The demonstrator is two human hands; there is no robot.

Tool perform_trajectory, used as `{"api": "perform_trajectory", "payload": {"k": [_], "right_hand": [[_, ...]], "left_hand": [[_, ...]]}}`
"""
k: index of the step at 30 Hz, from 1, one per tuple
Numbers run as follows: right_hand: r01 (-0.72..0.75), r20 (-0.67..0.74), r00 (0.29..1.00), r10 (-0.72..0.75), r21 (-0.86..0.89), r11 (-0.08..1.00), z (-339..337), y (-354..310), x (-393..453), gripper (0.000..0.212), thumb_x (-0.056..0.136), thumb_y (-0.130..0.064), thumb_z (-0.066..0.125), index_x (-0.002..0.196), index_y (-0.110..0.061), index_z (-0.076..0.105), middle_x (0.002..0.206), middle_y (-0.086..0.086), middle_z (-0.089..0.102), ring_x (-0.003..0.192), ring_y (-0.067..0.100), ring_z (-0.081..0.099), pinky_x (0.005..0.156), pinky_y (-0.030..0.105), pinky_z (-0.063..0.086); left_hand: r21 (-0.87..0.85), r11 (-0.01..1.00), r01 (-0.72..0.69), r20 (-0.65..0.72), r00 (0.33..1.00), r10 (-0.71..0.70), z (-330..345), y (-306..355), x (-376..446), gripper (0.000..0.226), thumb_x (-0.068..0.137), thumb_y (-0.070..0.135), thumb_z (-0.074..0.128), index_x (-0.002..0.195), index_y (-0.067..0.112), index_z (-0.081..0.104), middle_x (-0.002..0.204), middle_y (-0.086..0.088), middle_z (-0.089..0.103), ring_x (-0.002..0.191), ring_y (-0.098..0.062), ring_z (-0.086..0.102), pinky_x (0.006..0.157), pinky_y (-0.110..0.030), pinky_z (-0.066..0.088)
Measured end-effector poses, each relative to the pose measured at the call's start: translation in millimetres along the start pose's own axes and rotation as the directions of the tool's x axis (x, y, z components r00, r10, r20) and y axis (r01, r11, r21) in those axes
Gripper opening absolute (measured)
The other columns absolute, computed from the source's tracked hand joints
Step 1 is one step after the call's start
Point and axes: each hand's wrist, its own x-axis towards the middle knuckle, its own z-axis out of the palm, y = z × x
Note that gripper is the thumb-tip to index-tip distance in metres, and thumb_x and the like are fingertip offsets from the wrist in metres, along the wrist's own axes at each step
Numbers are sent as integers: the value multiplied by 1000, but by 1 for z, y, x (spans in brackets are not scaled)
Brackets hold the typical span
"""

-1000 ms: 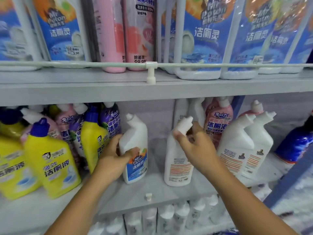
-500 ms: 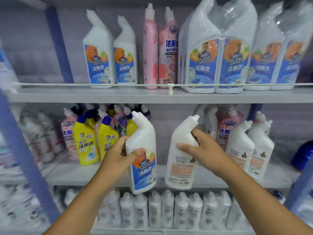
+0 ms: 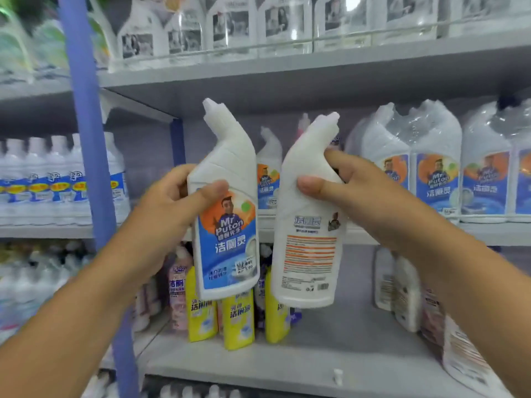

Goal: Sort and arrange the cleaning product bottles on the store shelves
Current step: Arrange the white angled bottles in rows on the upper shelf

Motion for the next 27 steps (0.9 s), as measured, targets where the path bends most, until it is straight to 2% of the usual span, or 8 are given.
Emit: {"api": "perform_trajectory", "payload": {"k": [2,4,8,11,15,19,21,27], "right_hand": [[44,-29,999,-45,-16,999,2,-16,26,21,95,-29,69,114,-21,66,99,-2,78,88,15,77,69,26,60],[81,-66,994,-86,-68,994,6,-27,54,20,95,-30,69,113,-22,68,98,-3,78,87,15,77,72,28,62],[75,-132,987,-95,-151,986,16,-34,110,24,95,-34,69,116,-22,68,100,-2,78,86,14,76,72,27,59],[28,-175,983,-62,-194,981,24,-24,148,28,93,-37,71,117,-22,67,101,-2,78,87,15,77,77,33,60],[-50,-234,972,-8,-239,970,33,2,184,28,92,-37,73,115,-22,67,100,-1,78,89,20,76,77,36,60],[-131,-270,962,49,-296,946,39,28,205,26,92,-37,71,113,-21,67,101,1,76,89,20,76,81,37,62],[-167,-265,961,85,-307,937,41,38,212,28,92,-37,71,114,-21,66,102,2,76,88,20,76,85,42,62],[-219,-248,959,137,-342,914,42,64,225,41,78,-56,75,108,-29,68,101,-3,77,90,20,76,86,44,61]], "left_hand": [[21,999,-48,-35,998,49,-14,1,31,30,86,41,72,111,26,67,93,2,79,82,-14,76,68,-28,57],[21,996,-86,-69,994,87,-27,-2,61,27,91,39,71,112,22,66,91,3,78,79,-11,75,65,-24,54],[38,993,-108,-90,990,111,-46,-16,118,27,90,42,73,109,25,67,93,5,78,79,-9,76,65,-24,55],[42,993,-112,-52,992,114,-57,-32,154,28,88,42,76,108,24,67,94,3,79,84,-14,76,73,-32,57],[-1,997,-79,29,996,79,-59,-57,186,27,90,38,75,109,21,67,95,2,79,86,-15,77,72,-28,59],[-13,1000,-25,147,989,27,-52,-87,207,30,91,41,74,113,22,64,96,4,79,93,-21,77,93,-48,59],[-3,1000,-1,192,981,2,-47,-101,216,31,90,43,73,113,24,64,97,5,79,94,-20,76,96,-53,57],[-44,998,52,248,968,-39,-34,-127,231,34,92,41,72,118,22,62,97,4,80,88,-16,77,94,-44,59]]}}
